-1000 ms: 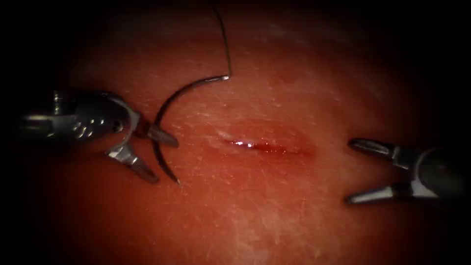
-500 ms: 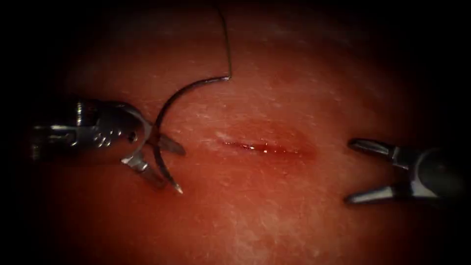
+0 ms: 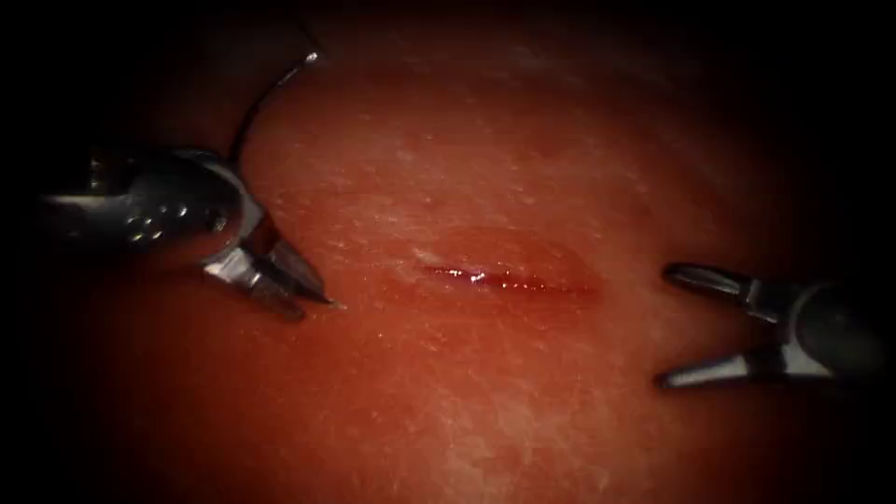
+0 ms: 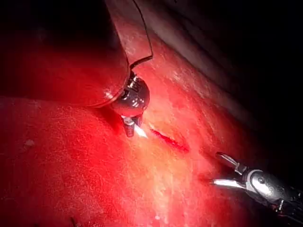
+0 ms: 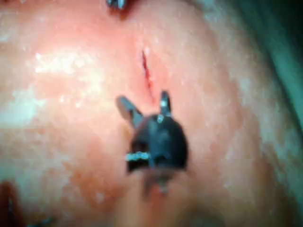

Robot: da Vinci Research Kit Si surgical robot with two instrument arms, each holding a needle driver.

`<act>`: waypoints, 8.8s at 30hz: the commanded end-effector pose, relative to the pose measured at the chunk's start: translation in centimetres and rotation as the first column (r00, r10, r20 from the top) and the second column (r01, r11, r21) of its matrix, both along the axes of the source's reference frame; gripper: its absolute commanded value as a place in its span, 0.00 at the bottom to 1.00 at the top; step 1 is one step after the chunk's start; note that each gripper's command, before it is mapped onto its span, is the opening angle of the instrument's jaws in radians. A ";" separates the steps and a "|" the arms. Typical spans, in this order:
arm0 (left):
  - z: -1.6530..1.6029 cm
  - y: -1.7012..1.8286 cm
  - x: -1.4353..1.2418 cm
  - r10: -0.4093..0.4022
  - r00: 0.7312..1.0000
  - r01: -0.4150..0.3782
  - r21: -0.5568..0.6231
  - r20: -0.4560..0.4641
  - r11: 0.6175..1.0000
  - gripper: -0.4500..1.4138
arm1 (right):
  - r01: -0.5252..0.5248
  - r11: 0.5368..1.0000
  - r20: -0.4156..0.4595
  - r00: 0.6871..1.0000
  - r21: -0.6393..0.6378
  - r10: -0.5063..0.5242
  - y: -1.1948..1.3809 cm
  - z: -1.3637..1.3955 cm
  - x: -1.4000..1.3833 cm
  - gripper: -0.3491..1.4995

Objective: Wound Closure

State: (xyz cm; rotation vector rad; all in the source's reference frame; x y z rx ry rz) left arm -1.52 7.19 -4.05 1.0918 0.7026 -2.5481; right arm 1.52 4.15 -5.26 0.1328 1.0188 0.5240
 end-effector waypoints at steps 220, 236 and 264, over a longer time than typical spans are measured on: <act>-0.46 -0.02 -0.24 -0.606 0.597 0.638 0.769 -0.525 -0.037 0.05 | -0.252 0.878 -0.451 0.781 0.406 0.432 0.51 -0.10 1.43 0.55; -0.49 -0.06 -0.24 -0.553 0.680 0.503 0.855 -0.481 -0.125 0.05 | -0.241 0.869 -0.537 0.705 0.432 0.463 0.53 -0.14 1.43 0.36; -0.54 -0.05 -0.25 -0.554 0.685 0.490 0.862 -0.473 -0.129 0.05 | -0.240 0.883 -0.542 0.715 0.403 0.442 0.50 -0.16 1.31 0.00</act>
